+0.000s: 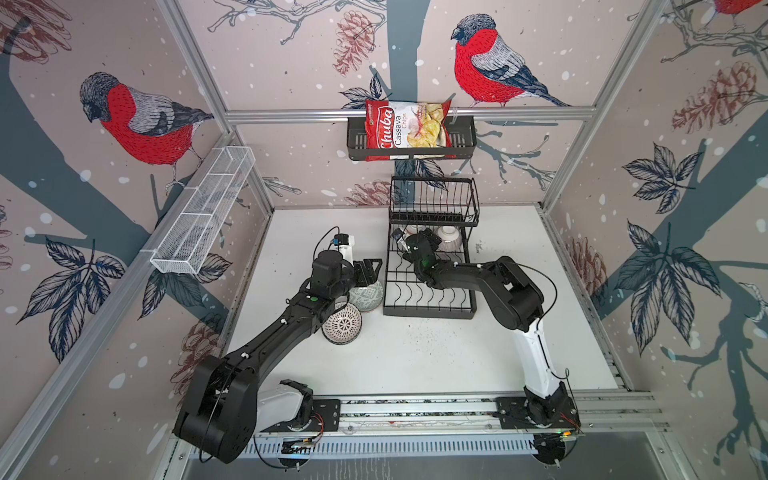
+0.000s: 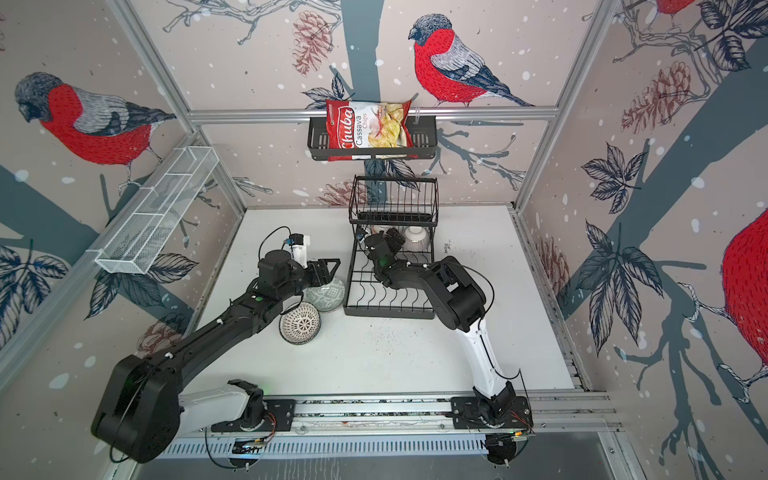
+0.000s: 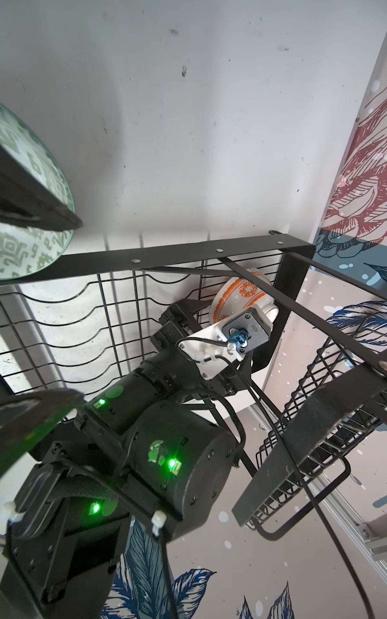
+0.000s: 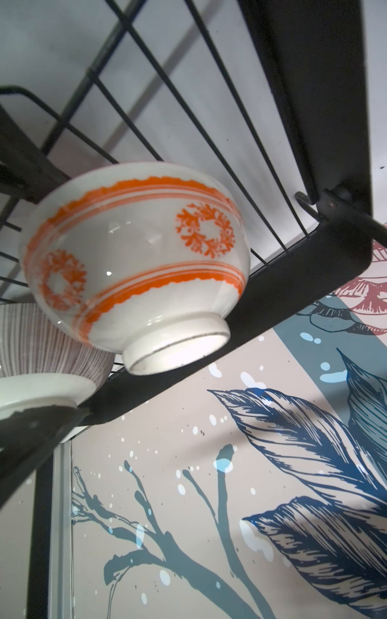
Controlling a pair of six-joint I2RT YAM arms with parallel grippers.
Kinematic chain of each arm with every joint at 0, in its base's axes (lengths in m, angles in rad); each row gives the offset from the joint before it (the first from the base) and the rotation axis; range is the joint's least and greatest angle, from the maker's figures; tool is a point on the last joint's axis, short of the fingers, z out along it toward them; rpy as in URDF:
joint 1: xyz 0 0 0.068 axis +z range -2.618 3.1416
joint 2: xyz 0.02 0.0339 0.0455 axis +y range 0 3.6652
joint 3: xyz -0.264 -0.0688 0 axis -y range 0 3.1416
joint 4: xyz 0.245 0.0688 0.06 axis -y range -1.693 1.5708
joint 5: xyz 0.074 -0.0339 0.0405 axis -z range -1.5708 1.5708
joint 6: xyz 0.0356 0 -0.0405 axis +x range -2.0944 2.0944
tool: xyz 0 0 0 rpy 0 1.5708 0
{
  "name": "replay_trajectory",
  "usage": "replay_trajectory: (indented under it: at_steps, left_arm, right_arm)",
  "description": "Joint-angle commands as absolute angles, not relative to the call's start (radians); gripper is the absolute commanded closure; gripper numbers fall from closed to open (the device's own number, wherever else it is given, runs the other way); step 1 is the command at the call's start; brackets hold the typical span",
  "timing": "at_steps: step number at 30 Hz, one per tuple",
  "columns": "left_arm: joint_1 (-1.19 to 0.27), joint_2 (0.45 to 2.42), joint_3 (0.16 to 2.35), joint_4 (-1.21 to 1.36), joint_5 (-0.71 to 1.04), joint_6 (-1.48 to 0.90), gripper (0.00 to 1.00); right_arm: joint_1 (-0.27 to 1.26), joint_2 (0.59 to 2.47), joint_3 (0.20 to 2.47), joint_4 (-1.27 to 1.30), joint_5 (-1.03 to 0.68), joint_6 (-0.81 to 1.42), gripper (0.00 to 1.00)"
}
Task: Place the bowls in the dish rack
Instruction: 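Open the right gripper and release the bowl upright in the rack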
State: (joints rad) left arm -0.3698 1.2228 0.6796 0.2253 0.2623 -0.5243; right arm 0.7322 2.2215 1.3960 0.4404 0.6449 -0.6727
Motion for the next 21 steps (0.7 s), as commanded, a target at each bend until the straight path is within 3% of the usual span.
replay_trajectory:
  at_steps: [1, 21]
  left_arm:
    - [-0.367, 1.221, 0.678, 0.233, 0.27, -0.524, 0.27]
    - [-0.368, 1.193, 0.654, 0.225, 0.252, -0.519, 0.27]
  right_arm:
    - [0.74, 2.202, 1.391, 0.478, 0.648, -0.64, 0.08]
    - [0.785, 2.141, 1.338, 0.469, 0.679, -0.625, 0.08]
